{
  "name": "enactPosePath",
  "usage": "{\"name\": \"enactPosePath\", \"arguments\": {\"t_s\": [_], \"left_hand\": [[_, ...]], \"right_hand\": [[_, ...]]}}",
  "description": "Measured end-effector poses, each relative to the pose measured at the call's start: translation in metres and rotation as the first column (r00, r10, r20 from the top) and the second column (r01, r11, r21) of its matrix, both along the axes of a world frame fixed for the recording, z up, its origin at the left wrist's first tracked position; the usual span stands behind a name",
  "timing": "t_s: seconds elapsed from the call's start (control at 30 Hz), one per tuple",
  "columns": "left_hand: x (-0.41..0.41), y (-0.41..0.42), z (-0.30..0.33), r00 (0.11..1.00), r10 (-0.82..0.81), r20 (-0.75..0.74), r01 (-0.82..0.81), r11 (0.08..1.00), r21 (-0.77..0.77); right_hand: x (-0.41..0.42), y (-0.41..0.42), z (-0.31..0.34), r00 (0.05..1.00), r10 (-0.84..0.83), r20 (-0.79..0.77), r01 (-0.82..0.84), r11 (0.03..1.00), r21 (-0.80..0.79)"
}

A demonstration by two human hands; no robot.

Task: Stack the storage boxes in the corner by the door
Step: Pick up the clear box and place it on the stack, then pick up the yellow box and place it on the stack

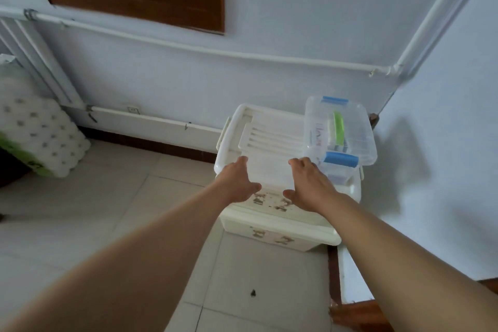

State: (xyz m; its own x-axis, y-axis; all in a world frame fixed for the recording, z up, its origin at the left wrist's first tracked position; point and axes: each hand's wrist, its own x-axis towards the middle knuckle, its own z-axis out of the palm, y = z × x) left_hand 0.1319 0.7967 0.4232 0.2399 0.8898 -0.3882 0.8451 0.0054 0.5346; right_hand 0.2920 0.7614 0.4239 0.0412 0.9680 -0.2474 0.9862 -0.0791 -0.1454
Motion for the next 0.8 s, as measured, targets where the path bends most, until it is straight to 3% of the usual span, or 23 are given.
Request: {"name": "enactPosePath", "arguments": {"t_s": [0.2,0.4,0.8], "left_hand": [[-0.091,-0.046,-0.008,0.978,0.203,-0.054,-0.205,0.978,-0.034],[-0.173,-0.111,-0.014,0.870,0.490,-0.057,-0.493,0.869,-0.049],[-0.317,-0.318,-0.043,0.526,0.842,-0.118,-0.849,0.513,-0.124]], "right_hand": [[-0.075,-0.015,-0.005,0.984,0.168,-0.062,-0.172,0.983,-0.060],[-0.157,-0.036,-0.014,0.903,0.423,-0.083,-0.428,0.901,-0.067],[-0.335,-0.155,-0.046,0.632,0.765,-0.122,-0.773,0.612,-0.167]]}}
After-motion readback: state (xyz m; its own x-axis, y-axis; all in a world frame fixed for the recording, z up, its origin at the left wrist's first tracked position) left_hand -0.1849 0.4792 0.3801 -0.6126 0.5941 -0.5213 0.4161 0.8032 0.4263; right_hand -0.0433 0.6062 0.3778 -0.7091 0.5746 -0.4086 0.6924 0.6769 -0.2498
